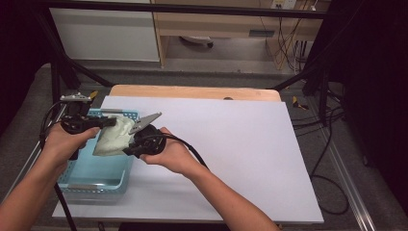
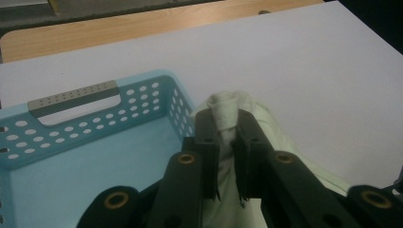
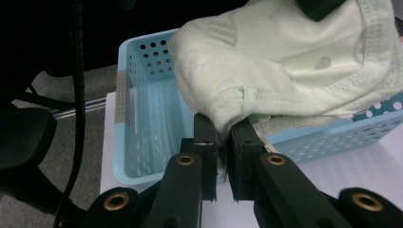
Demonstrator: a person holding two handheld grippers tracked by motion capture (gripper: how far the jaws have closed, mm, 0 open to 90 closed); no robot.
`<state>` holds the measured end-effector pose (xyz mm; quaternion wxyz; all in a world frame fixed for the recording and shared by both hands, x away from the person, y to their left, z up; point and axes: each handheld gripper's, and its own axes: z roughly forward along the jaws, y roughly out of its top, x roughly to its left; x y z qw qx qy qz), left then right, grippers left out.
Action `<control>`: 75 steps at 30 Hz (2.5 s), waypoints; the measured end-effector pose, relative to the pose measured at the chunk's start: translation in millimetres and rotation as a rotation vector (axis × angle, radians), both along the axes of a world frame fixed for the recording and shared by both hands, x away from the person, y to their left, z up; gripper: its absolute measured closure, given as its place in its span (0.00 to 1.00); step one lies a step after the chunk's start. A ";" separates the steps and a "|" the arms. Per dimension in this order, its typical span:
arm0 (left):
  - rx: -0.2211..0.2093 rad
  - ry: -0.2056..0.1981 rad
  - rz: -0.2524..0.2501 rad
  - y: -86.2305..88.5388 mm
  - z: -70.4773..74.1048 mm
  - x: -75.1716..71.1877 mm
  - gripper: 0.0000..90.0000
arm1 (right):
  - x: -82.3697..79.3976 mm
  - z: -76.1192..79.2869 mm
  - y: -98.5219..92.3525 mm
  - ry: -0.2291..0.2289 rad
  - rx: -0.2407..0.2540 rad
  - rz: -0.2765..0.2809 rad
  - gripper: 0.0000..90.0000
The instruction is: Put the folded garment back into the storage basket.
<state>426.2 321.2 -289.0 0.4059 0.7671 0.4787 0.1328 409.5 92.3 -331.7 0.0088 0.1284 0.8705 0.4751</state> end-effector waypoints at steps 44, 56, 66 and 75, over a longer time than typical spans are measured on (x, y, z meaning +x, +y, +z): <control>-0.005 0.033 0.042 23.4 -17.4 1.9 0.90 | 2.5 -16.1 26.6 0.014 -0.011 0.006 0.93; -0.001 0.044 0.061 30.4 -20.8 5.7 0.90 | 4.5 -21.0 34.4 0.001 -0.013 -0.009 0.93; 0.013 0.060 0.068 34.3 -25.6 9.6 0.90 | 6.9 -26.2 41.7 0.017 -0.016 -0.020 0.93; 0.018 0.076 0.074 38.5 -30.0 11.9 0.90 | 9.1 -30.0 47.2 0.023 -0.024 -0.019 0.93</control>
